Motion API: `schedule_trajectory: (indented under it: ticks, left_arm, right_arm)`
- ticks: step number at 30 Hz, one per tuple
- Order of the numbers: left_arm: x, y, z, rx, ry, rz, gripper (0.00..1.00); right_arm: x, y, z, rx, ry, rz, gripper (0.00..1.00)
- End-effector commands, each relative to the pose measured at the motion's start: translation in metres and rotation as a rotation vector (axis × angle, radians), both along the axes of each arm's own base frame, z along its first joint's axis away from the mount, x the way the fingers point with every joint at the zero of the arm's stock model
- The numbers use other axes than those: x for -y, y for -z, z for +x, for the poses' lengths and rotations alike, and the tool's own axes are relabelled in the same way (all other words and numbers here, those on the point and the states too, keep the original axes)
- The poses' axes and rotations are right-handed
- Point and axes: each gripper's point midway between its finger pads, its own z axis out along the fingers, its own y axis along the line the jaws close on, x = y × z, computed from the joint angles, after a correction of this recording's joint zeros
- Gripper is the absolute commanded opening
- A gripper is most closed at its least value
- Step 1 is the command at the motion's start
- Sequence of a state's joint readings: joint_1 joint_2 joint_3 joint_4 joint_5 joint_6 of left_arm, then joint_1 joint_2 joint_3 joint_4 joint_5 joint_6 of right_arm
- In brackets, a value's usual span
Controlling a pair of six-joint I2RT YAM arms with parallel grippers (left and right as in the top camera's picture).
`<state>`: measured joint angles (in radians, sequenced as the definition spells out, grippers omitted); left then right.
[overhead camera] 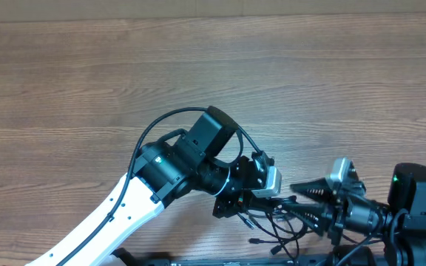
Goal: Untangle cables
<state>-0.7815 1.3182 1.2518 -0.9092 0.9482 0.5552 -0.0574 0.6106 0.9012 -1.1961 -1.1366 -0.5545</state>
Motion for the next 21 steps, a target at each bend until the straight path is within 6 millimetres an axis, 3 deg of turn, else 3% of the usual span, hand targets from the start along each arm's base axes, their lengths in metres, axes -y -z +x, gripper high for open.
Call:
schedule_trajectory:
  ticks: [1,4,9,14,16,20,21]
  left_arm:
    - [0.003,-0.005,-0.007,0.031,0.050,-0.031,0.04]
    - [0.003,-0.002,-0.004,0.040,0.031,-0.012,0.04]
    - [0.002,0.002,0.001,0.028,-0.009,0.021,0.06]
    - [0.000,0.006,0.010,-0.044,-0.105,0.081,0.50]
    - [-0.002,0.006,0.014,-0.066,-0.130,0.090,0.59]
    - [-0.005,0.006,0.020,-0.092,-0.166,0.098,0.58]
    - [-0.005,0.006,0.022,-0.106,-0.181,0.103,0.47]
  right_arm:
    - [-0.002,-0.006,-0.003,0.058,-0.035,0.011,0.14]
    - [-0.002,-0.006,-0.003,0.058,-0.035,0.011,0.04]
    - [-0.002,-0.006,-0.002,0.061,-0.034,0.010,0.04]
    - [-0.002,-0.006,-0.001,0.066,-0.032,0.007,0.04]
    - [-0.002,-0.006,-0.001,0.068,-0.031,0.007,0.04]
    - [0.000,-0.003,0.002,0.056,-0.008,-0.012,0.04]
    - [0.002,-0.002,0.005,0.041,0.009,-0.015,0.04]
